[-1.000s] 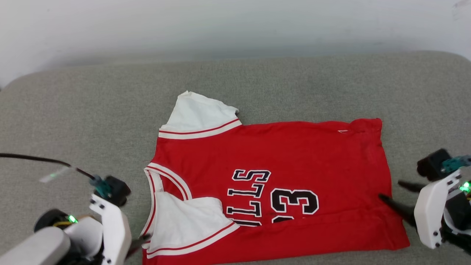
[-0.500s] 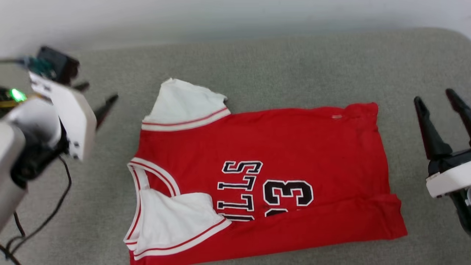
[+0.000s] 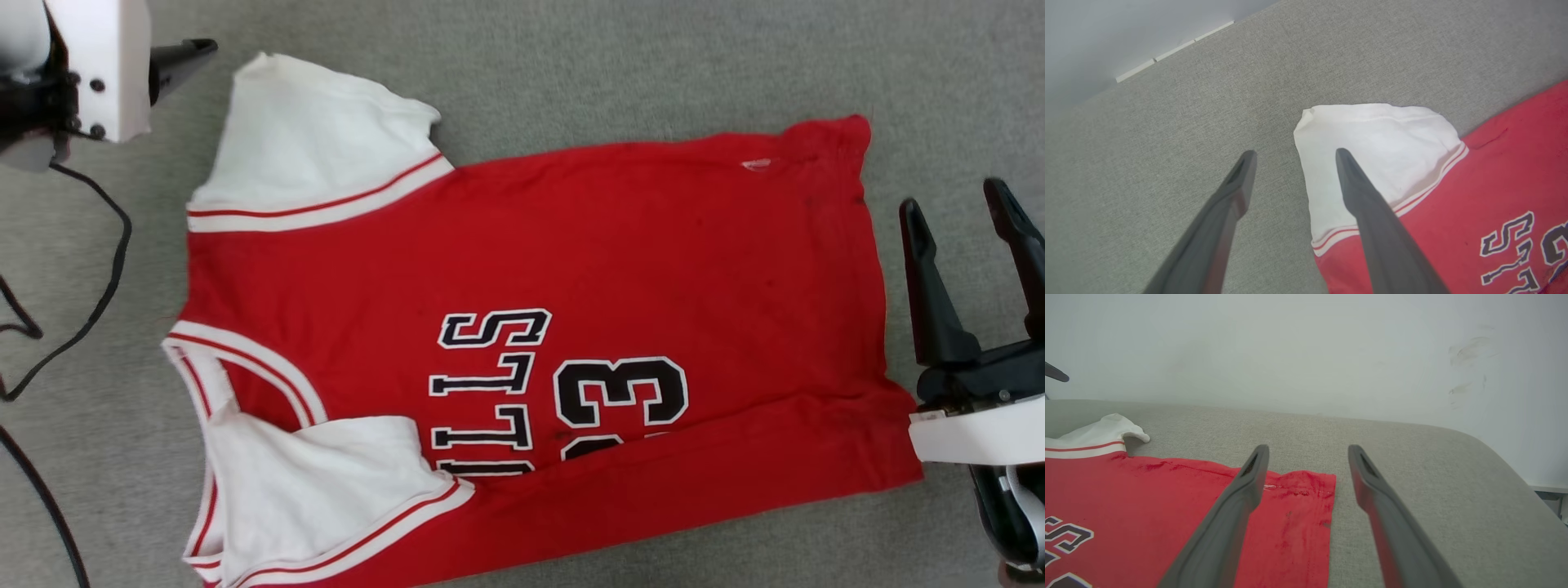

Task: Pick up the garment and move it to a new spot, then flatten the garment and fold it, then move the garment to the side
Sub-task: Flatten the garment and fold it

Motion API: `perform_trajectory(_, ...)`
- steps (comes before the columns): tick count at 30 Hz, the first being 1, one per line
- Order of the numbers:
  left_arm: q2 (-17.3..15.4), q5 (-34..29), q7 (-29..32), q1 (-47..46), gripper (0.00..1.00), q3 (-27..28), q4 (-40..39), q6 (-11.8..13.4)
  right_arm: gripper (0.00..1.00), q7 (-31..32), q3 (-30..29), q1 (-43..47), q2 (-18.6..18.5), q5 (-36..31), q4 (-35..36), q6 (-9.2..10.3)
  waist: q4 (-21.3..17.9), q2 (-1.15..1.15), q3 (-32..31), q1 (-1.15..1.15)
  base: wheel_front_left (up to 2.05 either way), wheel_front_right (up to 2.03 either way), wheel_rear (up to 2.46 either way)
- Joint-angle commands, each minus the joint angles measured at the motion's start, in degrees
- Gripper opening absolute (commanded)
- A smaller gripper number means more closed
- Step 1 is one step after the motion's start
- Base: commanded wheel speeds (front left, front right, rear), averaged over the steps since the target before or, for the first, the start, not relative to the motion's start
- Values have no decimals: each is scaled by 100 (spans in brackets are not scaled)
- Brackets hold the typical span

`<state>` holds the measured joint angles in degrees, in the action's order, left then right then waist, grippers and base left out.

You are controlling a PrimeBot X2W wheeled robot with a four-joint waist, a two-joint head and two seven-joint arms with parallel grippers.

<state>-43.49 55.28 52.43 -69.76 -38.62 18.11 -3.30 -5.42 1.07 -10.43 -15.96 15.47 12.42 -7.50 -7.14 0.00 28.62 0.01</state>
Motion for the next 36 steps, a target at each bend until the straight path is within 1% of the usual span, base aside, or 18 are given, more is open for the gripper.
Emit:
perform_trajectory(1,41,29,55,-41,100,-30,24,-5,100,8,14,-102,24,-26,35,2,-194,0,314,-1,0,0,0)
perform_trajectory(2,82,76,199,-131,100,-51,91,-10,100,28,25,-139,3,-45,54,2,-216,0,392,-1,0,0,0)
perform_trajectory(3,63,-60,475,-349,100,-171,217,-4,100,42,63,-234,-22,-43,86,2,-263,0,536,-1,0,0,0)
perform_trajectory(6,125,-107,638,-486,100,-248,362,18,100,48,92,-321,-50,-60,94,2,-306,0,656,-1,0,0,0)
perform_trajectory(9,257,-152,704,-555,100,-347,592,-6,100,36,152,-423,-90,-94,43,2,-343,0,760,-1,0,0,0)
perform_trajectory(13,361,-231,799,-533,100,-544,920,-113,100,-7,215,-478,-107,-110,-69,2,-360,0,796,-1,0,0,0)
perform_trajectory(16,366,-264,859,-446,100,-699,1077,-210,100,-29,201,-501,-120,-104,-129,2,-355,0,767,-1,0,0,0)
perform_trajectory(17,367,-238,843,-414,52,-715,1119,-224,100,-35,188,-503,-135,-108,-151,2,-351,0,740,-1,0,0,0)
perform_trajectory(18,376,-222,805,-398,0,-722,1146,-256,100,-40,174,-521,-155,-118,-161,2,-340,0,707,-1,0,0,0)
perform_trajectory(23,411,-228,509,-439,0,-754,1130,-350,100,107,75,-865,-410,-186,-67,2,-243,0,441,-1,0,0,0)
perform_trajectory(26,453,-200,301,-440,0,-794,1030,-376,100,535,223,-1233,-835,-144,-71,2,-147,0,253,-1,0,0,0)
perform_trajectory(28,498,-188,155,-416,0,-838,950,-398,100,1051,463,-1539,-1236,23,-130,2,-65,0,131,-1,0,0,0)
perform_trajectory(31,531,-197,-1,-388,0,-955,773,-406,100,2080,960,-2057,-1919,478,-302,2,62,0,-9,-1,0,0,0)
perform_trajectory(33,554,-182,-87,-390,0,-1039,639,-409,100,2829,1361,-2412,-2391,909,-456,2,153,0,-68,-1,0,0,0)
perform_trajectory(36,554,-159,-192,-416,0,-1192,393,-409,100,3940,2013,-2986,-2954,1599,-670,2,277,0,-102,-1,0,0,0)
